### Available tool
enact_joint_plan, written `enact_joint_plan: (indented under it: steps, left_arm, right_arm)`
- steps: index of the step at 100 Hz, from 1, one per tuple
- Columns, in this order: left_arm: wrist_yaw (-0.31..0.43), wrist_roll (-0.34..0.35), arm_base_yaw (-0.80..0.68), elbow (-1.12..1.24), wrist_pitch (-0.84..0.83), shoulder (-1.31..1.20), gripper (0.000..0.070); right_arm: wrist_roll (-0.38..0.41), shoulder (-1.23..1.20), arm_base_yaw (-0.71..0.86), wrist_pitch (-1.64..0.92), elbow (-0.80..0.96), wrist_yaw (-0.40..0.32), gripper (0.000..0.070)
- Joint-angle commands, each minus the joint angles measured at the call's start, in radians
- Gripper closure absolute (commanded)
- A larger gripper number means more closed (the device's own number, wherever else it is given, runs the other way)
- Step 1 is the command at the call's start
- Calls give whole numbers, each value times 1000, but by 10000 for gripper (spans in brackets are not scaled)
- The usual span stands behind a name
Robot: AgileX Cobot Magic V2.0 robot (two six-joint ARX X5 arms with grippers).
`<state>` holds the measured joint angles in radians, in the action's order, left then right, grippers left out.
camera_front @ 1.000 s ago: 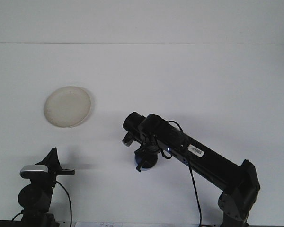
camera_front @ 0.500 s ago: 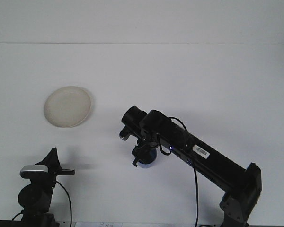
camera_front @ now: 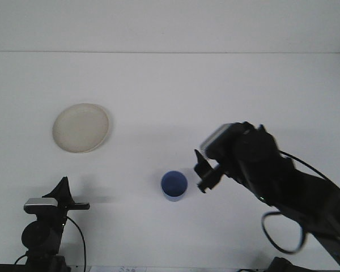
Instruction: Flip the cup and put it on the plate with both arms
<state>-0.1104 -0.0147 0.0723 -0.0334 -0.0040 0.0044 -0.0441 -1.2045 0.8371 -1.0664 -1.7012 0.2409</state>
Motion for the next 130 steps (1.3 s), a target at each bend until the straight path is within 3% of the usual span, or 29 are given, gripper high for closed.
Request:
enact_joint_plan:
  steps: [1,14,35,55,74,98,117,130]
  left_arm:
    - [-5,-21,-1,19,12,-2,685]
    - [-5,-85,-1,19,12,-2,685]
    - [-5,-85,-1,19,12,-2,685]
    - [-5,-85,-1,19,13,-2,685]
    - [-5,-87,-1,19,12,-2,685]
    - [0,-192,0,-8,28,0,690]
    - [0,-253,0,-185,29,71,689]
    - [1,-243,0,-360,10,209,689]
  right_arm:
    - [18,74,5,24,72,28,125]
    - [37,306,5,171,347,77,126]
    - [100,651,5,403,815,82,127]
    - [138,882,5,498,1062,85,129]
    - [155,997,5,556,1131,105,130]
    - [148,1007,5,556,1131,108,130]
    - [147,1007,5,557,1131,108,130]
    - [147,1007,5,557,1131,108,130]
